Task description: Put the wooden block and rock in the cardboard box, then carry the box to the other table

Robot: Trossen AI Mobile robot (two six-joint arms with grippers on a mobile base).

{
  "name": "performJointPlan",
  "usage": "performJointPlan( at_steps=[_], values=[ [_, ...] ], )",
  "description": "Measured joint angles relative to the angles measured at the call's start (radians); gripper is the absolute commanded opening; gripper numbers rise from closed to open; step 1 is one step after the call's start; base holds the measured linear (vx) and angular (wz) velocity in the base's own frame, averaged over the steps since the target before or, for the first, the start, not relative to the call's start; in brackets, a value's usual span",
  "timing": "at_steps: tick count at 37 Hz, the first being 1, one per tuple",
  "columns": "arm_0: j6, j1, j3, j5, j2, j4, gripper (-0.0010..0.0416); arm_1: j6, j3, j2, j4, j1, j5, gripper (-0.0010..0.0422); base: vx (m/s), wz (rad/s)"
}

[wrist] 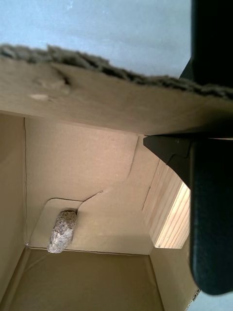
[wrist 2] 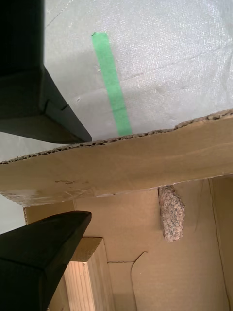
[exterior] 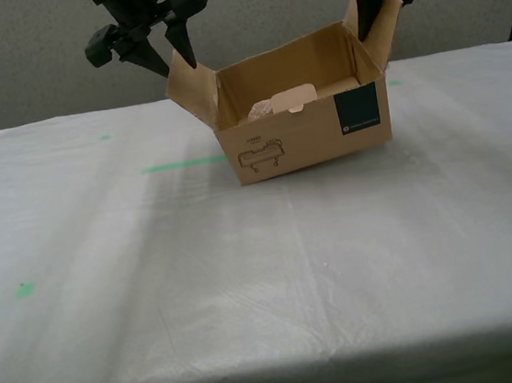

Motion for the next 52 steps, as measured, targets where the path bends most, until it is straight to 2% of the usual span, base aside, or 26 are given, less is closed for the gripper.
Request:
performJointPlan(
  at_steps=[23, 41, 45, 48, 52],
  values=[
    [0.000, 0.000, 0.000, 0.000, 0.000, 0.008, 0.0003, 0.000, 0.000, 0.000, -0.018, 0.000, 0.000, 0.0328, 0.000, 0.000],
    [0.001, 0.001, 0.000, 0.000, 0.000, 0.038, 0.0003, 0.000, 0.000, 0.000, -0.025, 0.000, 0.000, 0.0339, 0.000, 0.000],
    [-0.021, 0.001, 0.000, 0.000, 0.000, 0.038, 0.0004, 0.000, 0.000, 0.000, -0.025, 0.000, 0.000, 0.0339, 0.000, 0.000],
    [-0.022, 0.001, 0.000, 0.000, 0.000, 0.043, 0.0021, 0.000, 0.000, 0.000, -0.024, 0.000, 0.000, 0.0338, 0.000, 0.000],
    [-0.023, 0.002, 0.000, 0.000, 0.000, 0.051, 0.0067, 0.000, 0.000, 0.000, -0.022, 0.000, 0.000, 0.0339, 0.000, 0.000]
  ],
)
